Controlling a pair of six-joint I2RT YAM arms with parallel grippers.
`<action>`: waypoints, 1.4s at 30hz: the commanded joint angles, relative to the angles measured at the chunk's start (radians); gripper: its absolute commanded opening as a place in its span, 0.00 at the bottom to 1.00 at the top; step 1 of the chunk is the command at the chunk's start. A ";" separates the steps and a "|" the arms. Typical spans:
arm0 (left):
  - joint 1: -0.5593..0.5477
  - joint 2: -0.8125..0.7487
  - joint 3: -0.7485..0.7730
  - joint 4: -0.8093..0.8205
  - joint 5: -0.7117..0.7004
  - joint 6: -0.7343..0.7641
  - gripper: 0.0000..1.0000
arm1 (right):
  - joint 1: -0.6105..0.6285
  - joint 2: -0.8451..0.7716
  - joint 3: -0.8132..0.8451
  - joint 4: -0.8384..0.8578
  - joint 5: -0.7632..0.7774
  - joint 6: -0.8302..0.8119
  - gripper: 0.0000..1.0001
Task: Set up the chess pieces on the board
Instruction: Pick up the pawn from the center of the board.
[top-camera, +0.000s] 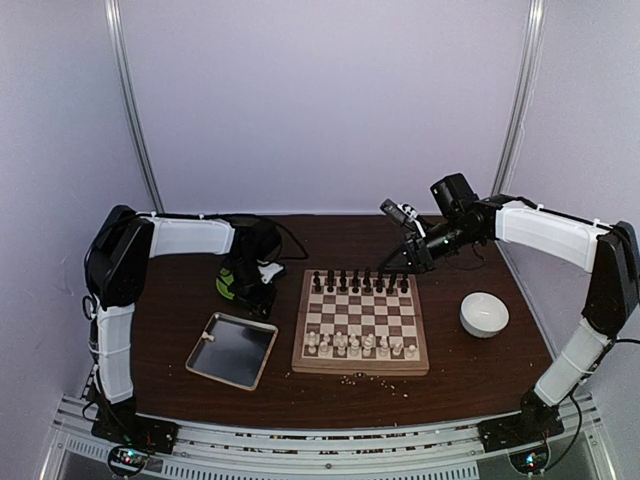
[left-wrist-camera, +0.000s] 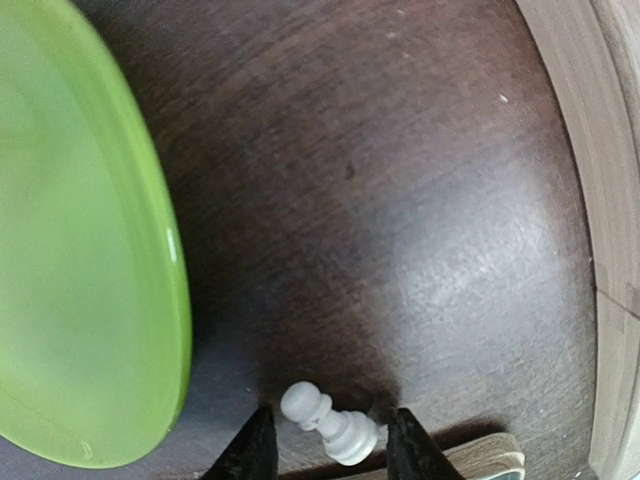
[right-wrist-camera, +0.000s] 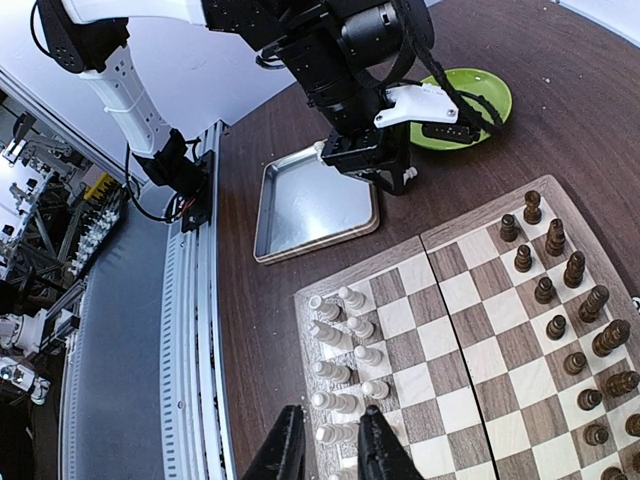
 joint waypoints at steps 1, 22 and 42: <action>-0.002 0.055 0.000 0.034 0.027 -0.110 0.39 | -0.006 0.010 0.023 0.003 -0.021 0.003 0.19; -0.002 0.035 -0.076 -0.054 -0.086 -0.129 0.20 | -0.006 0.015 0.024 0.003 -0.026 0.005 0.19; -0.161 -0.382 -0.205 0.346 0.073 0.091 0.07 | -0.014 0.059 0.127 -0.044 -0.029 0.103 0.24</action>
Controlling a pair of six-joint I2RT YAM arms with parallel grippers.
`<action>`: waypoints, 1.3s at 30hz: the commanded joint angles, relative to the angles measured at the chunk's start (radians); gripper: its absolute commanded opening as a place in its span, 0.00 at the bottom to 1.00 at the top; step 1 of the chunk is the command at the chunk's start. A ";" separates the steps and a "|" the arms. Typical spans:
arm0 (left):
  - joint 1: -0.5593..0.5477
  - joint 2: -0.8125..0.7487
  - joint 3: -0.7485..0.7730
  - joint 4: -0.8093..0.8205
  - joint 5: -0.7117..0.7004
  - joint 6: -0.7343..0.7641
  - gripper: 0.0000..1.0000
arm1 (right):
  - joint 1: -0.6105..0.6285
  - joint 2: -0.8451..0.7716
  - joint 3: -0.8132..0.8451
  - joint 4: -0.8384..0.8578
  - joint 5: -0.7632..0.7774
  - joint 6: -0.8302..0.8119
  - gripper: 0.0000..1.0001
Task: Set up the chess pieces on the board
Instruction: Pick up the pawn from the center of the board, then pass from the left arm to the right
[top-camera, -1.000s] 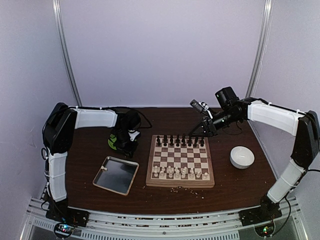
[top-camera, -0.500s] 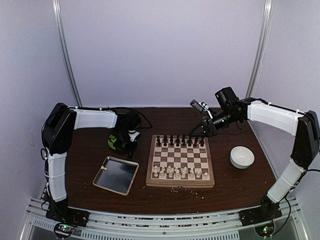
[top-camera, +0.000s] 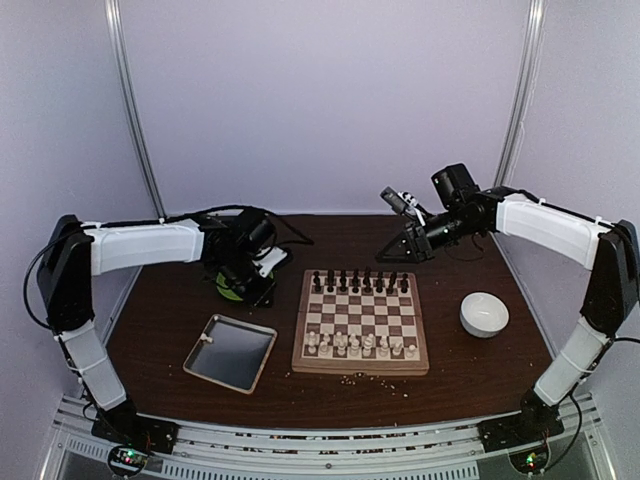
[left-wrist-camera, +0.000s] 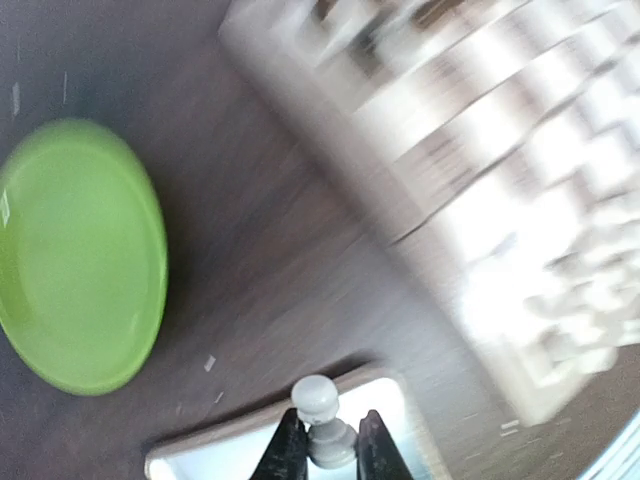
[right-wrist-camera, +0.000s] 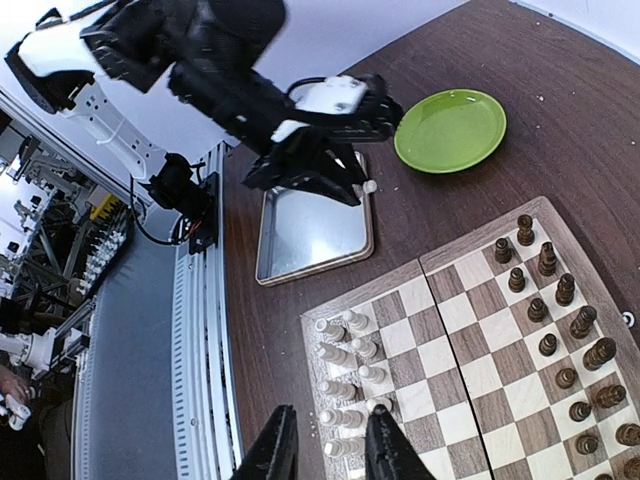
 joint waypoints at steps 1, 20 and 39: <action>-0.086 -0.073 0.006 0.236 0.109 0.054 0.07 | -0.007 0.064 0.089 -0.057 -0.026 0.039 0.24; -0.220 -0.032 0.052 0.524 0.232 0.060 0.09 | 0.095 0.203 0.123 -0.106 -0.096 0.114 0.34; -0.247 -0.016 0.067 0.515 0.272 0.082 0.10 | 0.122 0.259 0.113 0.055 -0.186 0.294 0.30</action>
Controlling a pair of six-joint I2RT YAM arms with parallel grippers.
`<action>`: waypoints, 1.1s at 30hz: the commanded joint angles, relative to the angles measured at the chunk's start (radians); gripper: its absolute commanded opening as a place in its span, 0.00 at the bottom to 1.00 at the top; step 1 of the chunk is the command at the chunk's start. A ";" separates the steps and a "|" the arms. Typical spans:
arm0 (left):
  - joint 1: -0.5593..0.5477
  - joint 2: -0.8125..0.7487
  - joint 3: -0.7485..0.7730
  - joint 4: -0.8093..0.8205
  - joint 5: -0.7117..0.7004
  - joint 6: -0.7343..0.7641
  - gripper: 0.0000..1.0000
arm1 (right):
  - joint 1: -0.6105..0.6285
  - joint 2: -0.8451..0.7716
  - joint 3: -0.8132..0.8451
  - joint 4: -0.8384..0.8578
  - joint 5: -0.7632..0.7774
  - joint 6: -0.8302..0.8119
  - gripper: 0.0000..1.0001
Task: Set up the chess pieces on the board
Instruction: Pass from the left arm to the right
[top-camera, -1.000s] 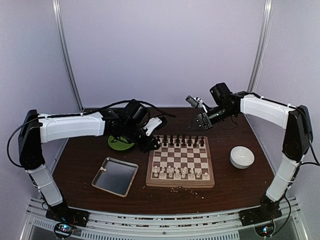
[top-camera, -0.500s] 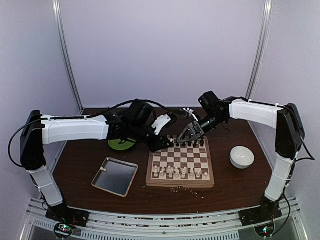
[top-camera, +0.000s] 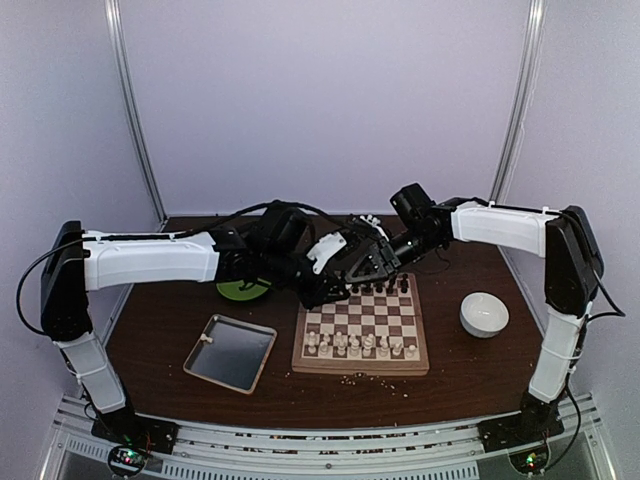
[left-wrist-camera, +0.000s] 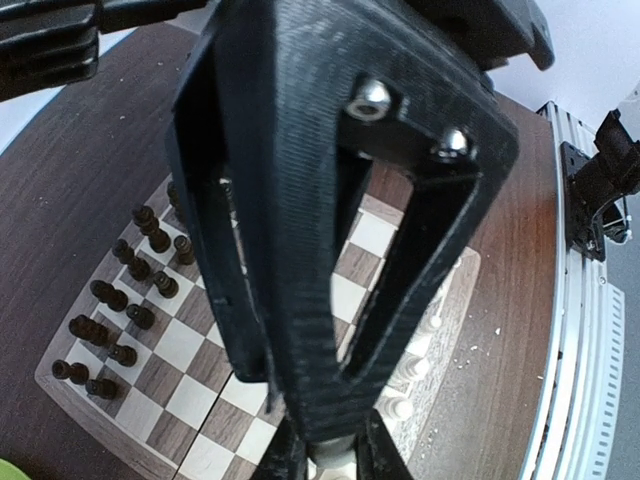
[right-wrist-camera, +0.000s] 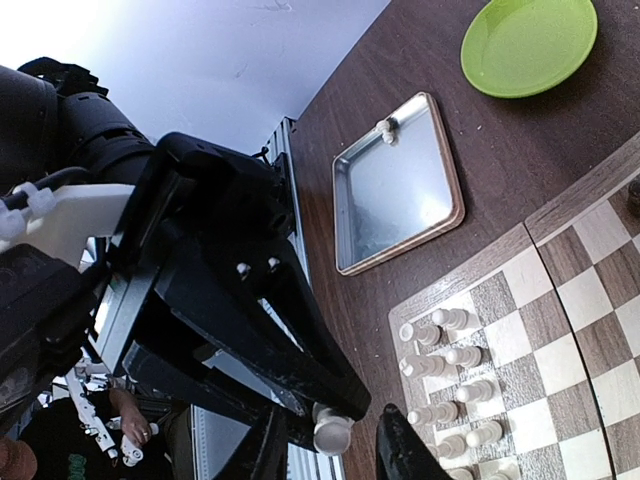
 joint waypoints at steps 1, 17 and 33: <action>-0.007 0.016 0.035 0.039 0.018 0.018 0.10 | 0.009 0.014 0.004 0.055 -0.039 0.045 0.29; -0.007 0.019 0.031 0.039 -0.063 0.003 0.11 | 0.017 0.007 -0.017 0.051 -0.022 0.035 0.29; -0.008 0.006 0.004 0.068 -0.060 -0.003 0.11 | 0.016 0.013 -0.011 0.026 0.029 0.004 0.24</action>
